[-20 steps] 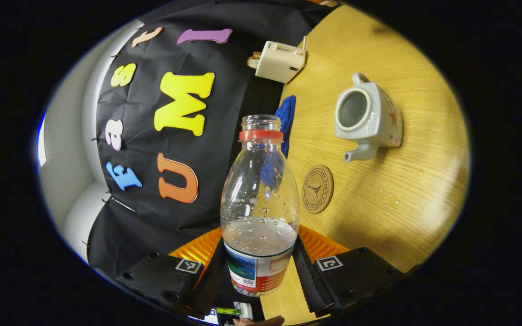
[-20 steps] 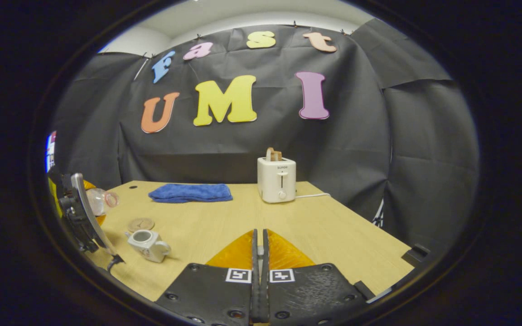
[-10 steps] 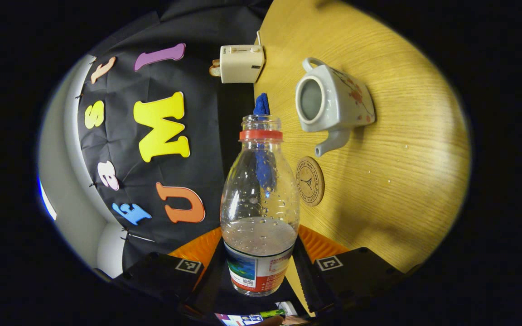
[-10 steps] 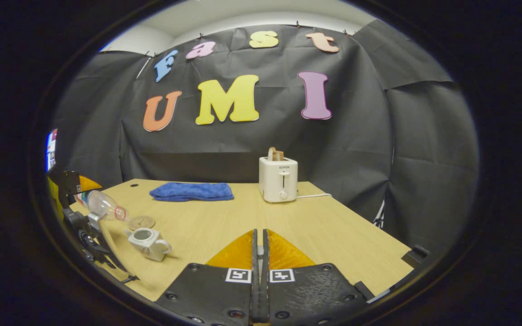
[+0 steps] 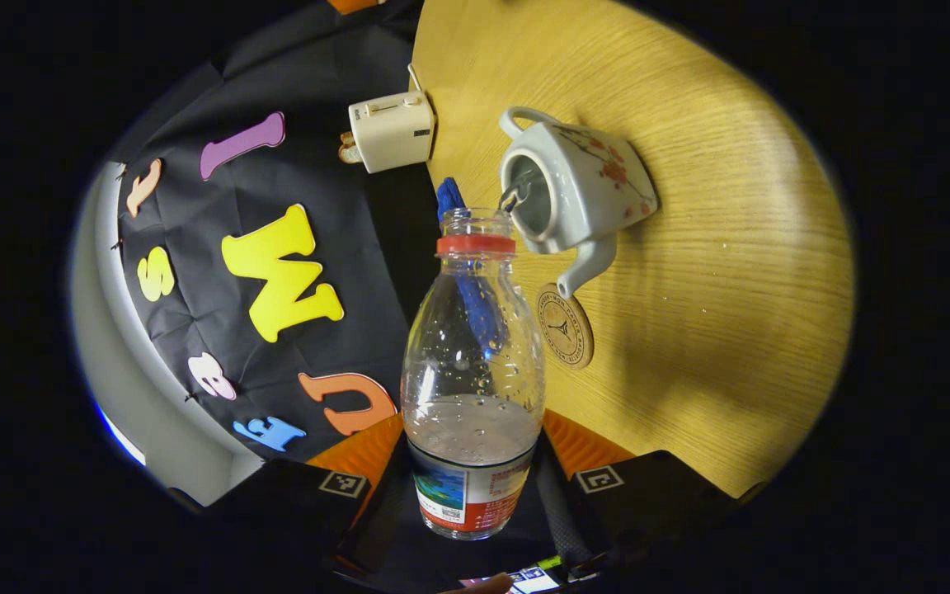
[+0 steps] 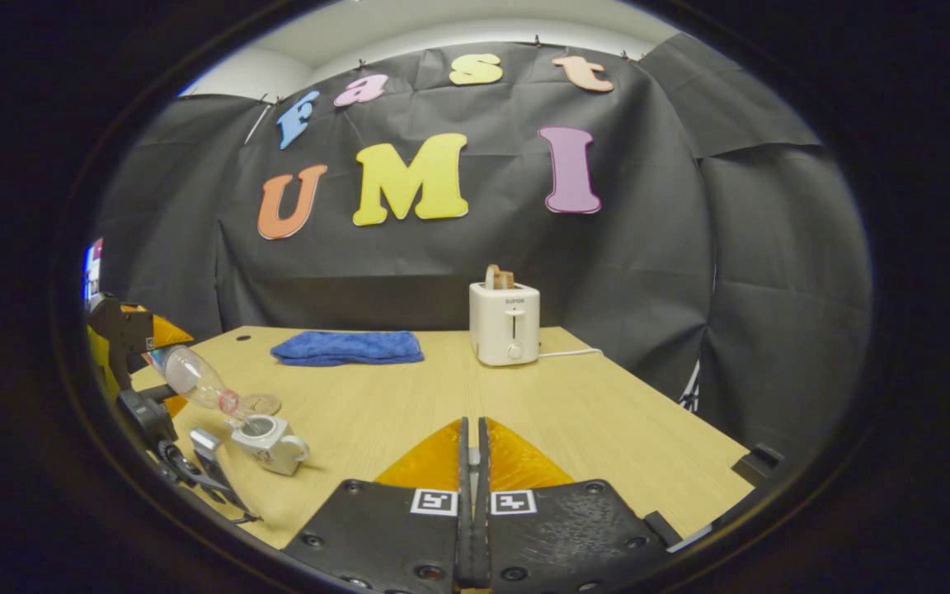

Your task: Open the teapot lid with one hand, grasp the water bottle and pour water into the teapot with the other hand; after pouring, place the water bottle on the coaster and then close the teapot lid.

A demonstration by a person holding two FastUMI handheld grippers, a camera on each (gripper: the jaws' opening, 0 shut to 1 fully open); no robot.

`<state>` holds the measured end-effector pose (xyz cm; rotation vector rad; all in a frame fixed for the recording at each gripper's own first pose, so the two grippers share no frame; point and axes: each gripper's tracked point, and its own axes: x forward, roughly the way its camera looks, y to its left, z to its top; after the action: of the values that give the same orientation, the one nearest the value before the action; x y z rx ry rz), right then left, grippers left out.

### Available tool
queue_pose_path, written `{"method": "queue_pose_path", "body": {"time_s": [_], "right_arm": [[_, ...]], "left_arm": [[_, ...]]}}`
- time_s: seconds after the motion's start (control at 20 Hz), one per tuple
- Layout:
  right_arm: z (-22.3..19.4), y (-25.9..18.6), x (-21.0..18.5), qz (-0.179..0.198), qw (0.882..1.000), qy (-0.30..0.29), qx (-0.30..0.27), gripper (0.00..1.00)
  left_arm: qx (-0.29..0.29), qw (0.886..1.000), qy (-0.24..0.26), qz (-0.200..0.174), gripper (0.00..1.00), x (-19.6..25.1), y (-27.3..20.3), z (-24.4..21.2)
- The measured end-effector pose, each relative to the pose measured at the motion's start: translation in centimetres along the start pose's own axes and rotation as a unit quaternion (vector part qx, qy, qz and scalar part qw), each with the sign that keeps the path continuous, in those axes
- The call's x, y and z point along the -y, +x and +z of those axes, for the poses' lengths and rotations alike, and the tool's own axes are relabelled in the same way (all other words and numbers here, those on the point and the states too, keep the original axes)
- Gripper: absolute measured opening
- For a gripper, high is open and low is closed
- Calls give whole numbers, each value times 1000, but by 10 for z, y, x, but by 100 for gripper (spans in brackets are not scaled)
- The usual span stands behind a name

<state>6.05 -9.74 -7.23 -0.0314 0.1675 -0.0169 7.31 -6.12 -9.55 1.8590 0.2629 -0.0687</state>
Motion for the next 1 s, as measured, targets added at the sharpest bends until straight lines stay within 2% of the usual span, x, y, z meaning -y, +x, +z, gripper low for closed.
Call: {"method": "queue_pose_path", "body": {"time_s": [0.05, 0.1, 0.25, 0.4, 0.75, 1.0], "right_arm": [[0, 0, 0, 0, 1000, 1, 0, 0], [-1, 0, 0, -1, 1000, 2, -1, 0], [-4, -2, -3, 2, 1000, 14, -7, 0], [-7, -1, -9, 11, 1000, 26, -12, 0], [1, -5, 1, -1, 1000, 23, -1, 0], [5, -8, 6, -8, 1000, 21, 6, 0]], "left_arm": [[-2, 1000, 10, 0, 76, -1, 0, 0], [-4, 1000, 21, -2, 81, -3, 2, -1], [-9, 999, 50, -7, 76, -9, 5, -2], [-14, 997, 73, -3, 77, -23, 7, -4], [-19, 993, 113, -2, 76, -30, 2, 1], [-34, 985, 166, 20, 77, -47, -4, 3]]}}
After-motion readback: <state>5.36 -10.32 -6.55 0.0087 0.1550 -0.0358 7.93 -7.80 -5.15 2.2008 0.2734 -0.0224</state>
